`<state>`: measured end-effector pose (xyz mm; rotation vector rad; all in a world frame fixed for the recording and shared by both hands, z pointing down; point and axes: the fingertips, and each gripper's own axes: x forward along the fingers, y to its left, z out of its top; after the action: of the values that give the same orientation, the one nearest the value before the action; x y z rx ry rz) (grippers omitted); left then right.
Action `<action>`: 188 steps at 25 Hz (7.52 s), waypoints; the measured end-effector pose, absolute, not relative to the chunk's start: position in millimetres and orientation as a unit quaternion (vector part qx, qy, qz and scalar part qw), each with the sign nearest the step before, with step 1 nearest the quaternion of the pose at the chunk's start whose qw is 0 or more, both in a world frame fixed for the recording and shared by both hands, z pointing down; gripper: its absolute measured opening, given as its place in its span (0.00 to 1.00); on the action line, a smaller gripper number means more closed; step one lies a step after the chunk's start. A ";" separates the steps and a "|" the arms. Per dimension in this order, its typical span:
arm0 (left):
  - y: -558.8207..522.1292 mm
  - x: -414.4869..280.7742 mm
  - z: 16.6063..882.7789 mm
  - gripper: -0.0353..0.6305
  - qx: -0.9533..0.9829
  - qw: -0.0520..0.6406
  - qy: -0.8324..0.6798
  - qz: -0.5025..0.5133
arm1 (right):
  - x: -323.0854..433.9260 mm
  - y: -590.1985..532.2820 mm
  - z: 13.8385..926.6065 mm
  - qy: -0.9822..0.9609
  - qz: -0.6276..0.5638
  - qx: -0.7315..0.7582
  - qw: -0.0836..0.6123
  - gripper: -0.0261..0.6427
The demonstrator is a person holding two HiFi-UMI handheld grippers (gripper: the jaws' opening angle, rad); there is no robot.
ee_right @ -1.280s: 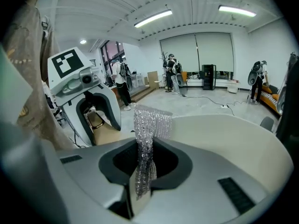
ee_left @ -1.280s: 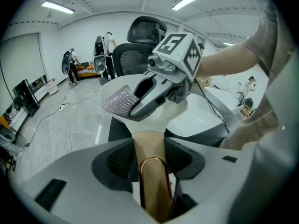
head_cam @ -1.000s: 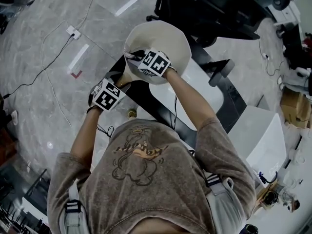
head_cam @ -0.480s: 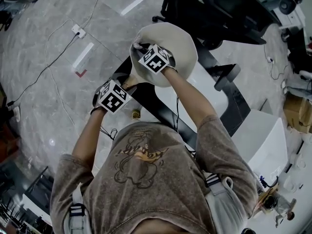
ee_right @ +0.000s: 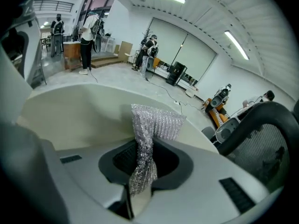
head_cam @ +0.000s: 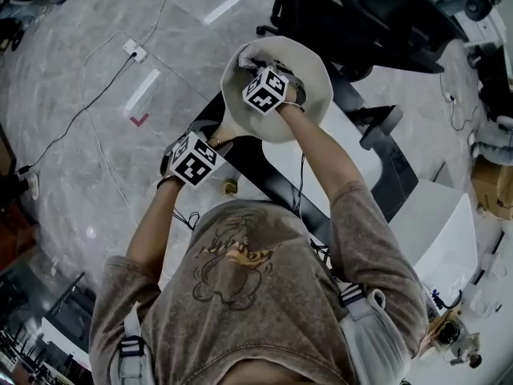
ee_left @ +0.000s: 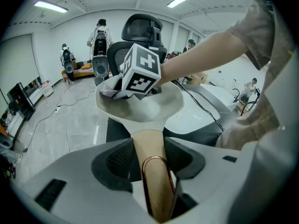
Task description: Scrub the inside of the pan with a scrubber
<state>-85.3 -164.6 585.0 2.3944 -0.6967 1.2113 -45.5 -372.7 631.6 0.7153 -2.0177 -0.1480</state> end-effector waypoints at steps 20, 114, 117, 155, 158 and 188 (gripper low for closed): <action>-161.5 -80.0 585.4 0.38 0.846 0.190 -0.265 0.420 | 39.3 -400.9 602.9 -0.749 -0.139 0.326 0.560 0.15; -161.2 -79.9 585.2 0.36 0.836 0.213 -0.300 0.407 | 0.6 -346.8 670.2 -0.762 0.017 0.166 0.626 0.16; -162.8 -79.9 585.0 0.36 0.837 0.215 -0.301 0.404 | 33.0 -354.4 669.1 -0.735 0.041 0.181 0.652 0.16; -165.9 -78.4 583.0 0.37 0.839 0.224 -0.293 0.400 | 70.0 -313.5 662.5 -0.709 0.072 0.229 0.663 0.16; -164.7 -80.4 582.7 0.37 0.836 0.230 -0.292 0.404 | 75.4 -299.8 662.0 -0.706 0.097 0.216 0.667 0.16; -165.8 -44.2 417.4 0.08 0.912 0.128 -0.346 0.179 | 43.4 -171.8 433.0 -0.893 0.115 0.396 0.180 0.16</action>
<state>-44.2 -165.8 417.4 2.6520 -1.0071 0.5212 43.4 -171.8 433.0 1.1188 -2.5235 0.3244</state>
